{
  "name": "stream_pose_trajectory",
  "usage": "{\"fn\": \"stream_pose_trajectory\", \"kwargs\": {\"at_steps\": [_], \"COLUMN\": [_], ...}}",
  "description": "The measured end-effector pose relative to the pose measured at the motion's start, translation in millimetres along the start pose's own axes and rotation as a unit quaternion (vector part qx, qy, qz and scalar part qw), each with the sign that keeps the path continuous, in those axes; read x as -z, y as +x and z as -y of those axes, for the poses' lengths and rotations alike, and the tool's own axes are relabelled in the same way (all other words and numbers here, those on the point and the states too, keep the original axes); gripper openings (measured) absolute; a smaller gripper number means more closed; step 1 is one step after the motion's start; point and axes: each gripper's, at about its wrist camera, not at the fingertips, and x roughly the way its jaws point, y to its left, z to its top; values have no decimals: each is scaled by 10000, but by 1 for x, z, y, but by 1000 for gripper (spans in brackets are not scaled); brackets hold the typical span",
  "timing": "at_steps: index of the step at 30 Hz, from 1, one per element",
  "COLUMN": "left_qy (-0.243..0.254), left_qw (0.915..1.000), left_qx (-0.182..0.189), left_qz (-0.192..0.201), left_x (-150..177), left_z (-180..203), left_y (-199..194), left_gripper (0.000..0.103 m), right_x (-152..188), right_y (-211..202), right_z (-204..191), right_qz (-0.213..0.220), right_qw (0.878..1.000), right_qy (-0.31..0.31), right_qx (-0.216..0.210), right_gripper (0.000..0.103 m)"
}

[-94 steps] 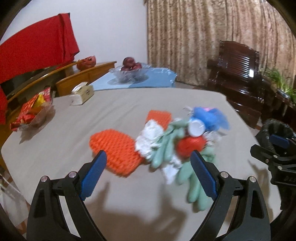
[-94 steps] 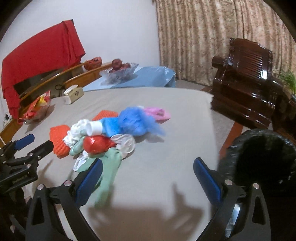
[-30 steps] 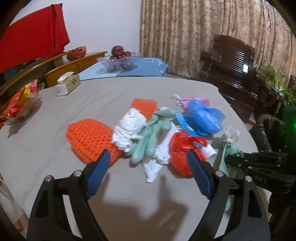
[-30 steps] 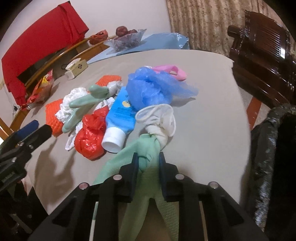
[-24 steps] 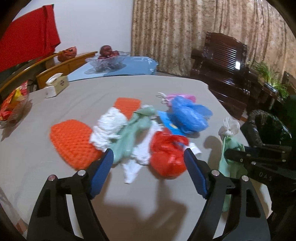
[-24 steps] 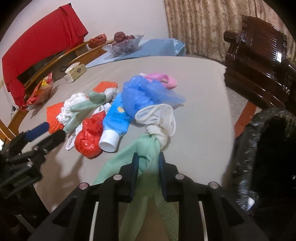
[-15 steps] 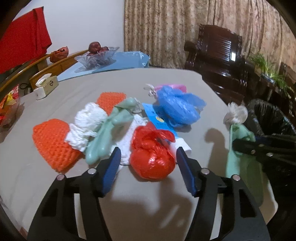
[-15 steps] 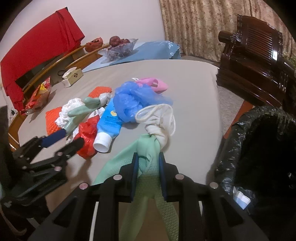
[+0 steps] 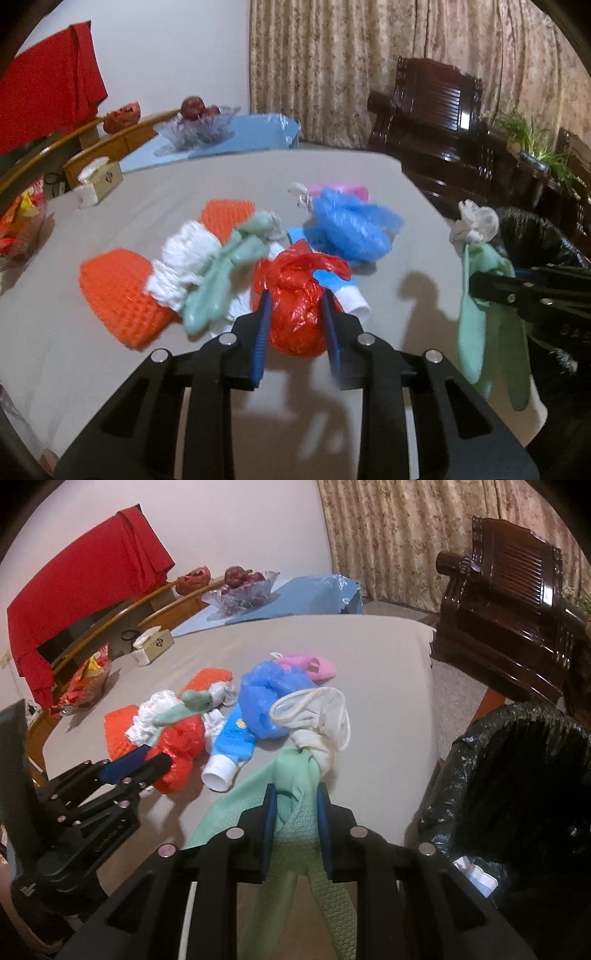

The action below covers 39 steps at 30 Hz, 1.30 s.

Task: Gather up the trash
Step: 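Carry the red bag and green glove to the bin and release both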

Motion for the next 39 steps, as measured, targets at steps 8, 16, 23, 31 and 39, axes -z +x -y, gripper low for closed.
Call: {"fn": "stream_pose_trajectory", "kwargs": {"at_steps": [8, 16, 23, 31, 39], "left_qy": [5, 72, 274, 590, 899], "left_qw": [9996, 9983, 9946, 9850, 9730], "left_qx": [68, 351, 821, 1508, 2082], "left_qz": [258, 449, 570, 587, 439], "left_x": [-17, -30, -41, -50, -50], "left_z": [7, 27, 67, 132, 198], "left_y": [-34, -52, -60, -57, -36], "left_gripper": [25, 25, 25, 25, 25], "right_x": [-5, -7, 2, 27, 48], "right_y": [-29, -65, -102, -140, -157], "right_z": [-2, 13, 45, 99, 150], "right_qz": [248, 531, 771, 830, 788], "right_qw": [9997, 9983, 9947, 9869, 9773], "right_qy": [-15, 122, 353, 721, 1069], "right_qx": [28, 204, 577, 1184, 1649], "right_gripper": [21, 21, 21, 21, 21]}}
